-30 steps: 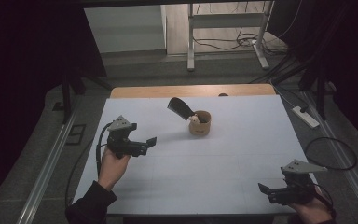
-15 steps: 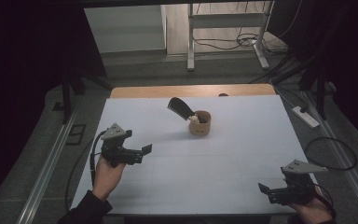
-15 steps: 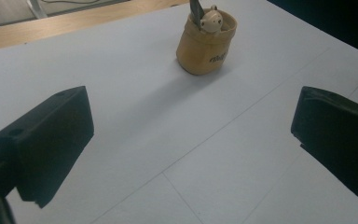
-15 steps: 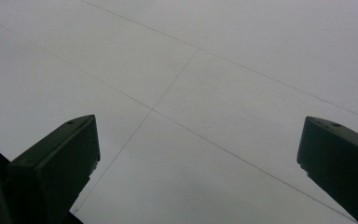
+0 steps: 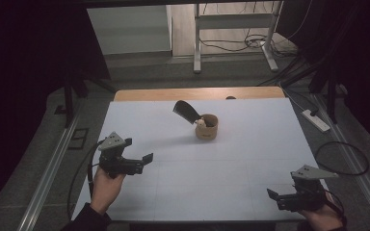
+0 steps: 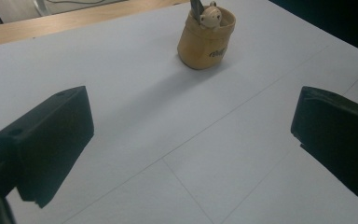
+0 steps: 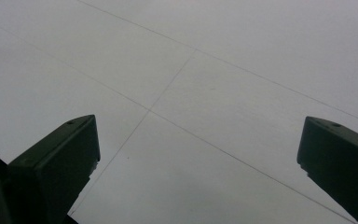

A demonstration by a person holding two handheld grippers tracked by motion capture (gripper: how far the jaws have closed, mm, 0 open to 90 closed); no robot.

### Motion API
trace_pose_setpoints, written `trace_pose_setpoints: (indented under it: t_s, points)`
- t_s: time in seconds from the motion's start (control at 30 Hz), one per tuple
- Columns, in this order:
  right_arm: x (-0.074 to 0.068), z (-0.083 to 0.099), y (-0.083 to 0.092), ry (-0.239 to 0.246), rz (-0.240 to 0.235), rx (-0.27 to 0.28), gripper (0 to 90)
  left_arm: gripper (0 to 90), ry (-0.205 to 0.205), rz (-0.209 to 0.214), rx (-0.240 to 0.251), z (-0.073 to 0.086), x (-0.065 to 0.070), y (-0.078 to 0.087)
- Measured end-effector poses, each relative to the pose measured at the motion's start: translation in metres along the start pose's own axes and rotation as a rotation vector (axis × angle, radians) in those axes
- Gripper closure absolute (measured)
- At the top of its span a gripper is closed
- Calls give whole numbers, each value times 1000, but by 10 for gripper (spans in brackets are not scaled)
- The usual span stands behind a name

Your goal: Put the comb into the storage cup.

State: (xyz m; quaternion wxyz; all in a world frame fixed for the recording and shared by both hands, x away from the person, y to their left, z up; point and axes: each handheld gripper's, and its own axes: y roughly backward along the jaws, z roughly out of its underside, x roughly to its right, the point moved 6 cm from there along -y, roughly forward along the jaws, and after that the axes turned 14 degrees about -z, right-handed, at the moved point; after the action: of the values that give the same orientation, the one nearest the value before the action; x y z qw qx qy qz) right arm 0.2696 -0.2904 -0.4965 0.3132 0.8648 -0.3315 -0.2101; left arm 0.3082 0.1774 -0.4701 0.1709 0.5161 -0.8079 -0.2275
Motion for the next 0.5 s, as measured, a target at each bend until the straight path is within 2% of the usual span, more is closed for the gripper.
trace_pose_setpoints:
  t_s: [0.23, 0.5]
  points:
    - [0, 0, 0, 2, 1, -3, 0, 0, 9, -6, -21, 7, -1, 6]
    - [0, 0, 0, -1, 2, -2, 0, 0, -5, -30, -33, 14, -2, 14]
